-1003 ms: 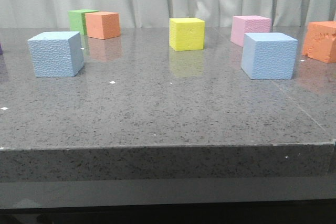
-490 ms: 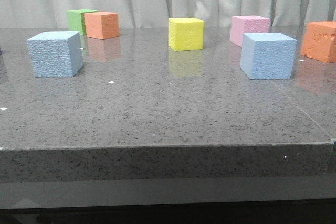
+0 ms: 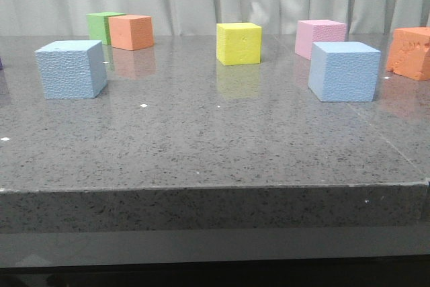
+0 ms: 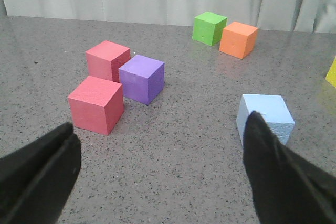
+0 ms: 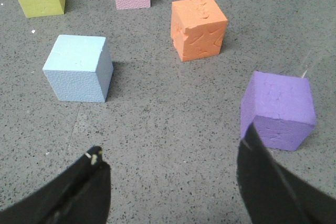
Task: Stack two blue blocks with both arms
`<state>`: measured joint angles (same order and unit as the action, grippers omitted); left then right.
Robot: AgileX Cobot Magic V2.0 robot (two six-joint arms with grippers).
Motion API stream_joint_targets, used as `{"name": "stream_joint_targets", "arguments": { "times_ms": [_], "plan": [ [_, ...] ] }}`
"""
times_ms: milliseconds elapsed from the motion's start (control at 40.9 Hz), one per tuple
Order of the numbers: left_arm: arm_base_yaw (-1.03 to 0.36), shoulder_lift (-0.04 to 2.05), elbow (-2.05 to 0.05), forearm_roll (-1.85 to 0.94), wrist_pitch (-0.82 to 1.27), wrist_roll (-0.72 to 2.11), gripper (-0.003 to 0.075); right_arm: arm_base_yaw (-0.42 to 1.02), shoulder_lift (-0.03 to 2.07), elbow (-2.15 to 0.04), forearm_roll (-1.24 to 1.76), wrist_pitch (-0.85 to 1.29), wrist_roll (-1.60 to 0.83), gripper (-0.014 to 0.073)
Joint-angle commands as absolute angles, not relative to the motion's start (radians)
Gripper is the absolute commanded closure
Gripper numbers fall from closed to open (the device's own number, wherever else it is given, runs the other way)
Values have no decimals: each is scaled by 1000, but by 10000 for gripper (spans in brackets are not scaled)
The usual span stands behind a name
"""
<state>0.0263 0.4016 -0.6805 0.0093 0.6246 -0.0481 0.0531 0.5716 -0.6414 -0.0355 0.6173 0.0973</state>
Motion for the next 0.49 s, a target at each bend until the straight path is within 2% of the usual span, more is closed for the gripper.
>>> {"name": "stream_joint_targets", "arguments": {
  "times_ms": [0,171,294,465],
  "plan": [
    [20,417,-708,11,551,-48,103,48,579,-682,-32,573,88,63],
    [20,417,-708,11,551,-48,103,48,637,-776,-19,707,88,-34],
    [20,417,-708,11,551,-48,103,52,743,-882,50,832,69,-30],
    [20,417,-708,11,551,-48,103,103,921,-1014,222,962,-108,-28]
  ]
}}
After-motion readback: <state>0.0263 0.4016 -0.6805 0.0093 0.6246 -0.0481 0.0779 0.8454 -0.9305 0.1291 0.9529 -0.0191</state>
